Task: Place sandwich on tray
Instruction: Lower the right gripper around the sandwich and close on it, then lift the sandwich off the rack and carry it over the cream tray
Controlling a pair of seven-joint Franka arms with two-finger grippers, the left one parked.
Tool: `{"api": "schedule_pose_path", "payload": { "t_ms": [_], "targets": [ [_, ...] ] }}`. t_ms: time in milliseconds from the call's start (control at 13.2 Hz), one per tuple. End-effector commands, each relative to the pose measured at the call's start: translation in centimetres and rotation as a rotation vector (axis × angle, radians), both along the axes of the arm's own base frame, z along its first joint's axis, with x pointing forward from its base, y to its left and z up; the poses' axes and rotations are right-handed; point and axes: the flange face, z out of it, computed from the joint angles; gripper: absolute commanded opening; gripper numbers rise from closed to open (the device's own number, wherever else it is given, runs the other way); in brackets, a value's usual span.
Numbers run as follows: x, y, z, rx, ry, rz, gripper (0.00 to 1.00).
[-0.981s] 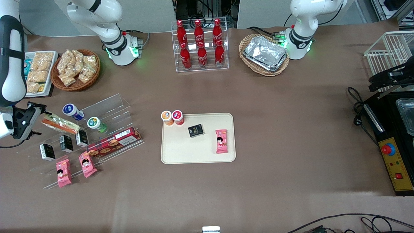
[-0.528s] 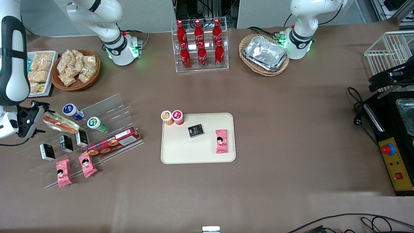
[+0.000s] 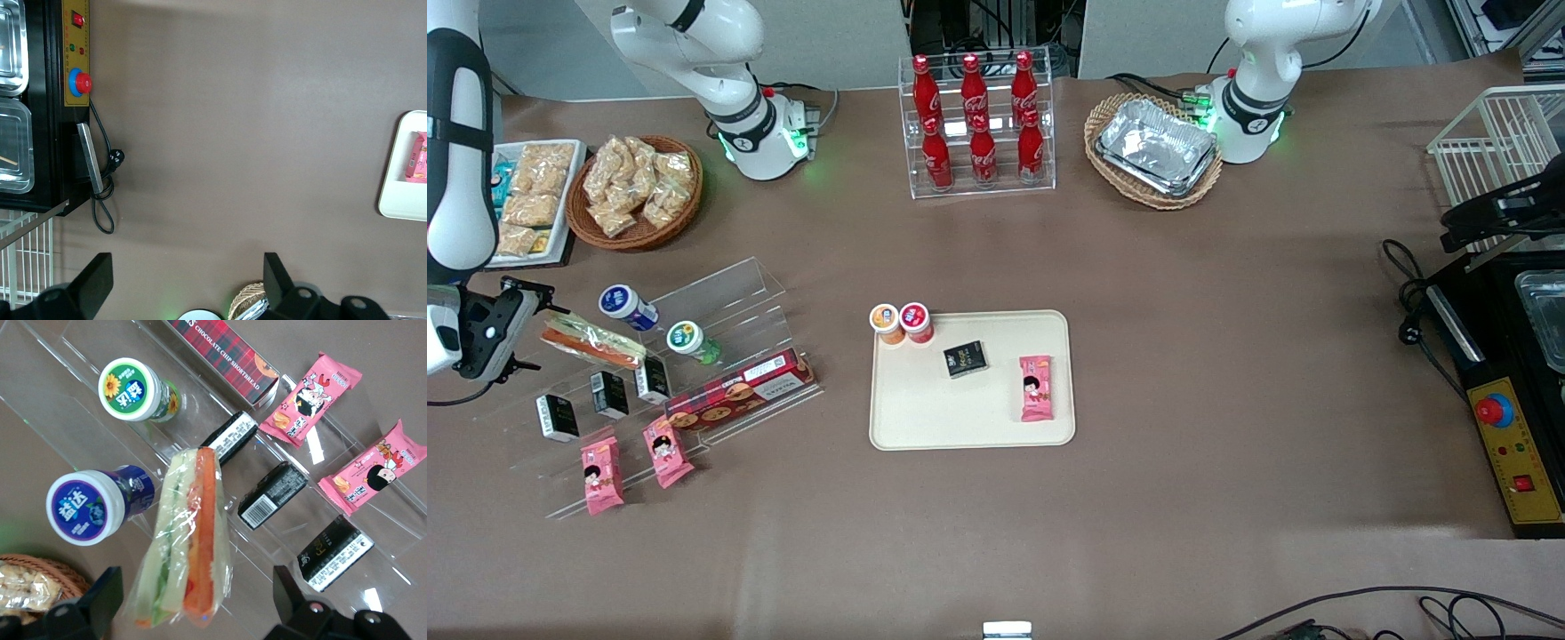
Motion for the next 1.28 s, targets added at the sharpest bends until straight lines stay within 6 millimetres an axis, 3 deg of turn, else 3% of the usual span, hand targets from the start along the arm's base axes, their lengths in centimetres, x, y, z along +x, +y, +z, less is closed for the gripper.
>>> {"api": "schedule_pose_path", "payload": {
  "t_ms": [0,755,981,1208],
  "targets": [
    [-0.8,0.3,1.7,0.035,0.024,0.001,1.0],
    [-2.0,-0.9,-4.2,0.005,-0.007,-0.003,1.0],
    [-2.0,-0.9,-5.6,0.004,-0.014,-0.009,0.95],
    [-1.9,-0.6,-5.7,0.006,-0.013,0.01,0.48]
  ]
}}
